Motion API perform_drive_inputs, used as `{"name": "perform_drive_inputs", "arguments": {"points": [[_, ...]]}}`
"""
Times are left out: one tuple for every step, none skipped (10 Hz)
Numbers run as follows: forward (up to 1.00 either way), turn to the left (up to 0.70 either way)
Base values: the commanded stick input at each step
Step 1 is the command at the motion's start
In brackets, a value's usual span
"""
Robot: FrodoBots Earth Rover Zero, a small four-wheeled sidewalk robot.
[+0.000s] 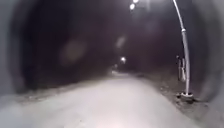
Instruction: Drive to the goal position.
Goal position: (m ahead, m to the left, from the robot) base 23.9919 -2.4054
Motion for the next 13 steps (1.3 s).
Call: {"name": "perform_drive_inputs", "arguments": {"points": [[0.7,0.0],[0.7,0.0],[0.7,0.0],[0.7,0.0],[0.7,0.0],[0.7,0.0],[0.7,0.0],[0.7,0.0],[0.7,0.0],[0.7,-0.31],[0.7,-0.35],[0.7,-0.3],[0.7,0.0]]}}
